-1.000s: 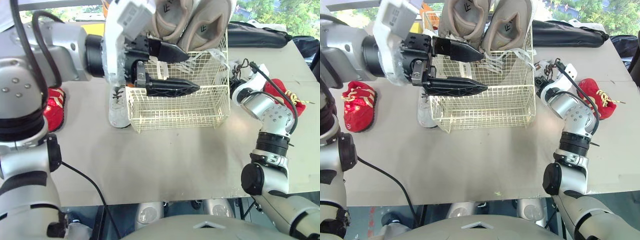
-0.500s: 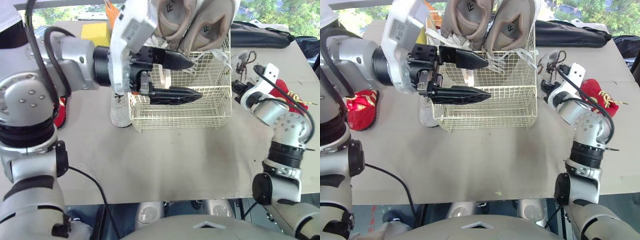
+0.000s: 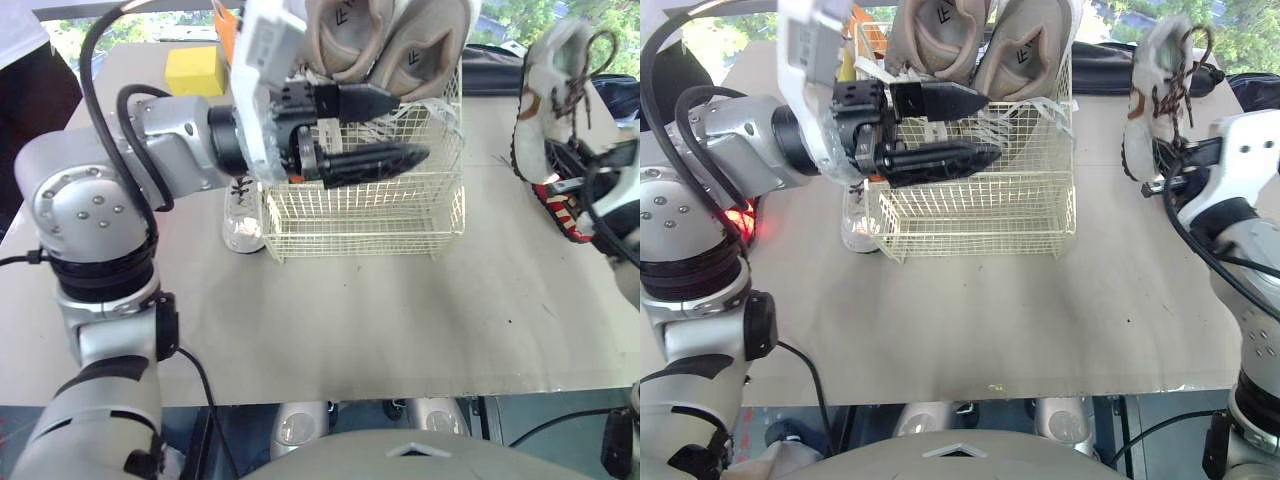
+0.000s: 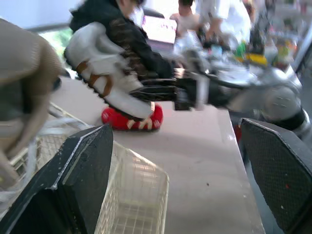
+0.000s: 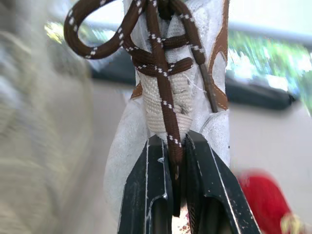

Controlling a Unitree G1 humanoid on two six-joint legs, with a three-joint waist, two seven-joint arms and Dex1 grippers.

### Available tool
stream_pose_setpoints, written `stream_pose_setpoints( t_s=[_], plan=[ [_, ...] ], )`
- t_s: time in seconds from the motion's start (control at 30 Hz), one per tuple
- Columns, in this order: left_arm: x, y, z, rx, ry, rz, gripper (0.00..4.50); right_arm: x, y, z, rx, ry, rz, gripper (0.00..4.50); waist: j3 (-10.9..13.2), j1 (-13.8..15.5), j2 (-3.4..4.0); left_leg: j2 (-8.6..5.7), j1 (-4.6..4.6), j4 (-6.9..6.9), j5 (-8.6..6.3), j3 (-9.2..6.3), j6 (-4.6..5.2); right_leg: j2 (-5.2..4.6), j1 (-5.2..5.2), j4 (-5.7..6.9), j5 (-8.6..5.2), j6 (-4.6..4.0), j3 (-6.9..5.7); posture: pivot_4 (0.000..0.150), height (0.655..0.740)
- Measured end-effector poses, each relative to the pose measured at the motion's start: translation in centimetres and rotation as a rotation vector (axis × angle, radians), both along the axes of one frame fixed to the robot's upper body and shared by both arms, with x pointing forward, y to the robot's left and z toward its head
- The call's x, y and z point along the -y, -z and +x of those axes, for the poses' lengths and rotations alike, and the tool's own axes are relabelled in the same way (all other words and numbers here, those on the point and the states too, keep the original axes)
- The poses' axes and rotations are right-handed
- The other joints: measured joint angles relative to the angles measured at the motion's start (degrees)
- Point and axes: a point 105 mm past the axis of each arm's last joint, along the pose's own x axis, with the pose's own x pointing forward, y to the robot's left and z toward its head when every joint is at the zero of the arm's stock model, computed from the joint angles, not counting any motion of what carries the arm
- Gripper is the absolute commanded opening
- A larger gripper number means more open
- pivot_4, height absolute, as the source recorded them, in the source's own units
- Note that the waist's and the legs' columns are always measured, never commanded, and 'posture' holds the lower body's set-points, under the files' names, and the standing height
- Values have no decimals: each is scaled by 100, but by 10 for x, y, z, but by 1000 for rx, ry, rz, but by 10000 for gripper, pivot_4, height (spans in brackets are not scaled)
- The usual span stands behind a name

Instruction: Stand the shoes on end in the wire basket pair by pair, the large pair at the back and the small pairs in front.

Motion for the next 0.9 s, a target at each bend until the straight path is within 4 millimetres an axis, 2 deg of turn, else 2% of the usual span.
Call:
stream_pose_setpoints(
  t_s=[0.1,0.23,0.3,0.4,0.43,0.57,0.63,0.7,0.83,0.9],
  plan=[
    [4,1,5,-49,-11,-45,45000,-21,-16,-18,70,-150,35,391,-1,26,-2,0,0,1,0,-1,1,-2,2,-1,0,-1,-1,1500,7400],
    [16,1,5,-127,1,-109,45000,-51,-25,-39,82,-374,119,391,1,99,-4,-1,-2,4,0,-9,1,-5,4,-1,1,-2,4,1500,7400],
    [13,2,2,-150,0,-105,45000,-60,-25,-49,69,-459,38,391,2,103,-1,-3,-2,4,-1,-7,3,-5,4,-1,1,-2,2,1500,7400],
    [-21,5,0,-203,-40,-59,45000,-60,-18,-62,-11,-560,-218,391,2,59,-3,0,10,-4,-1,-6,3,6,2,-1,0,-3,7,1500,7400],
    [-40,7,3,-243,-61,-47,45000,-58,-19,-66,-26,-595,-306,391,2,53,-4,-2,17,-5,-1,-7,3,11,3,1,-1,-2,11,1500,7400],
    [-79,7,2,-372,-51,-37,45000,-52,-17,-63,-38,-687,-592,391,4,105,-25,0,17,3,-2,-11,4,12,6,-2,-19,14,11,1500,7400],
    [-88,6,1,-392,-49,-14,45000,-54,-11,-57,-7,-738,-732,391,1,106,-47,-1,15,9,-3,-11,5,9,6,-1,-29,-2,11,1500,7400],
    [-87,8,3,-392,-36,46,45000,-60,-5,-46,95,-807,-937,391,5,117,-46,-12,15,10,-2,-13,7,6,5,-7,-30,-1,17,1500,7400],
    [-74,24,5,-427,21,132,45000,-74,-3,-33,252,-885,-1083,391,13,106,-50,-14,-4,14,2,-15,11,4,-4,1,-14,-23,21,1500,7400],
    [-66,34,7,-435,49,190,45000,-84,-5,-30,331,-924,-1131,391,13,99,-50,-10,-7,14,3,-17,9,14,-5,-1,-2,-3,19,1500,7400]
  ],
)
